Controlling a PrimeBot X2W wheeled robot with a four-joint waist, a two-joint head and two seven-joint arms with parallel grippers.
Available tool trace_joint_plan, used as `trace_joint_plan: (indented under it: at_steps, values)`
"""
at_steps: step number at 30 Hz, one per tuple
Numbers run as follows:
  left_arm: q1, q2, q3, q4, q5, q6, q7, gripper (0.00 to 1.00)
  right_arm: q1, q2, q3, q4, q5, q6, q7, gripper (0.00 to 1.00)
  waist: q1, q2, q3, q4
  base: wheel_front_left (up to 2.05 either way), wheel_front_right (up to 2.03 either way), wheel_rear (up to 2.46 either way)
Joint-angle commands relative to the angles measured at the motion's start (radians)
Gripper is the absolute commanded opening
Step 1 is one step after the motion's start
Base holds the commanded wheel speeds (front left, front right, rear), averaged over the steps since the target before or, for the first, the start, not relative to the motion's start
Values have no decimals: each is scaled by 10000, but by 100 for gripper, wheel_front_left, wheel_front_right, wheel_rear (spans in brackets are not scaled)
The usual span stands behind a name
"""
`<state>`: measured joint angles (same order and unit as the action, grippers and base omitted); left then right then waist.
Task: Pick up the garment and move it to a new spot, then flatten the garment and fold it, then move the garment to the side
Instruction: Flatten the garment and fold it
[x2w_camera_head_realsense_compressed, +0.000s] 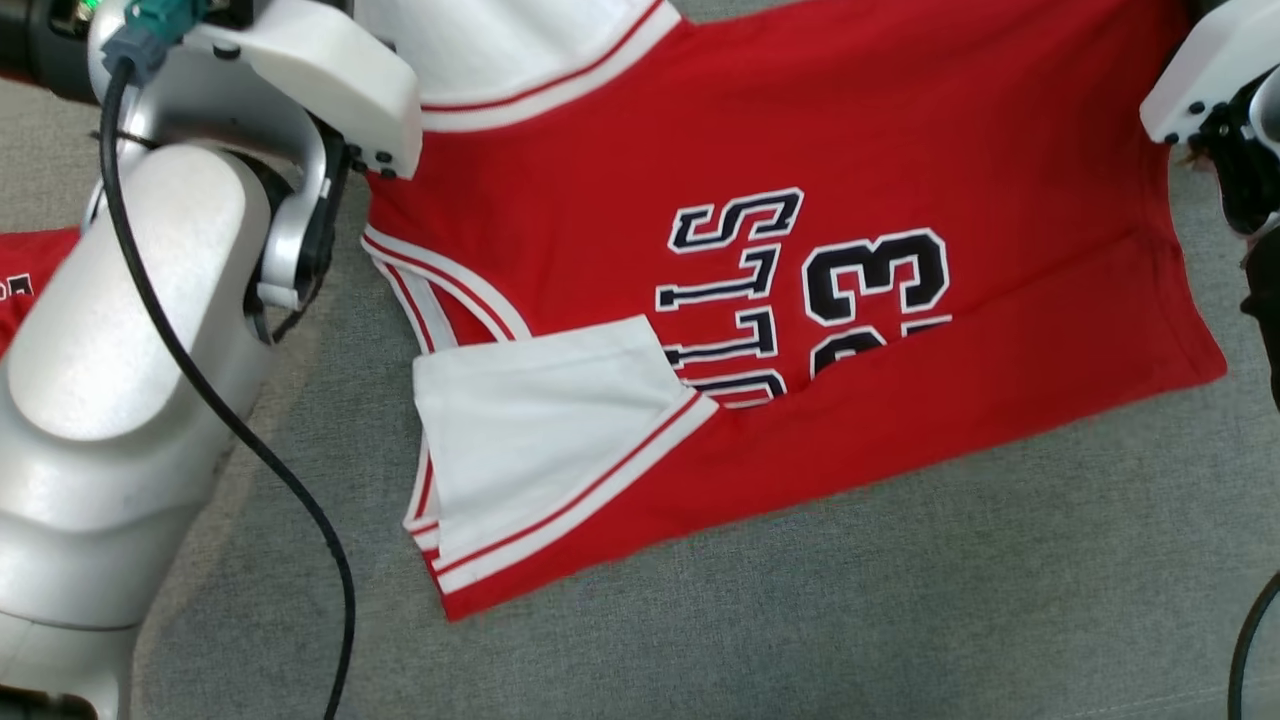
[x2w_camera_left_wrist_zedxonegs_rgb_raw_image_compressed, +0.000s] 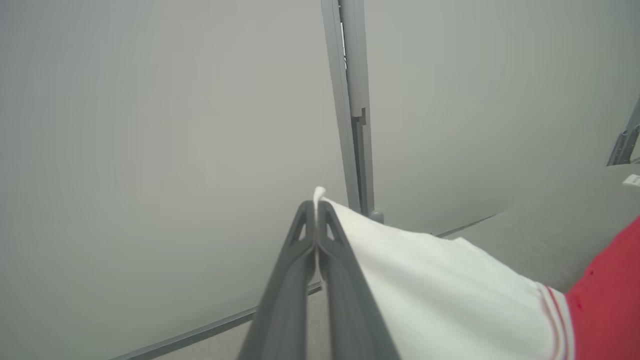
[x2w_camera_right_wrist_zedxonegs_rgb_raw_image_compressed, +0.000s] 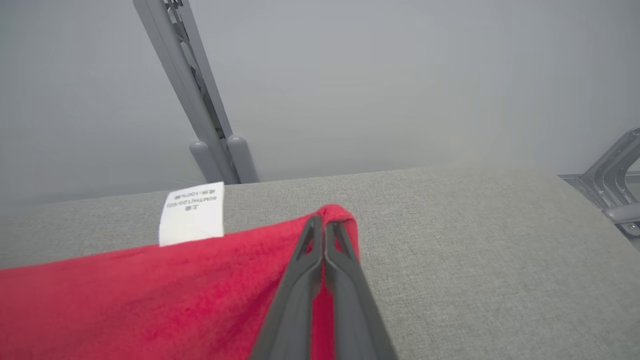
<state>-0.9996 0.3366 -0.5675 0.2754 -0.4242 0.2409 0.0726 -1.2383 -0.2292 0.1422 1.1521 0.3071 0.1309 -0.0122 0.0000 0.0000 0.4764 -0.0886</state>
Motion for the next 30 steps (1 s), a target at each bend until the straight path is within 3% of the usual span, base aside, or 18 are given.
trace_joint_plan:
  at_steps: [1,8,13,26,30]
  values:
    - [-265,93,77,87,100,-77,-214,0,-170,-104,-15,53,77,-3,-194,0,0,0,0,11,0,0,0]
    - [-257,-12,-23,208,-5,-330,-678,0,-33,-31,166,86,705,-3,-111,0,0,0,-141,105,0,0,0]
    - [575,68,-116,-291,-286,-365,-802,0,665,-402,799,-344,1432,-3,303,0,0,0,-505,323,0,0,0]
    - [3951,874,-159,-3362,-944,443,-540,0,3365,-2159,2400,-2746,4280,-3,1140,0,0,0,-1267,739,0,0,0]
    - [4810,818,-259,-4019,-1293,629,-376,0,3839,-2551,2684,-3166,4788,-3,1193,0,0,0,-1263,810,0,0,0]
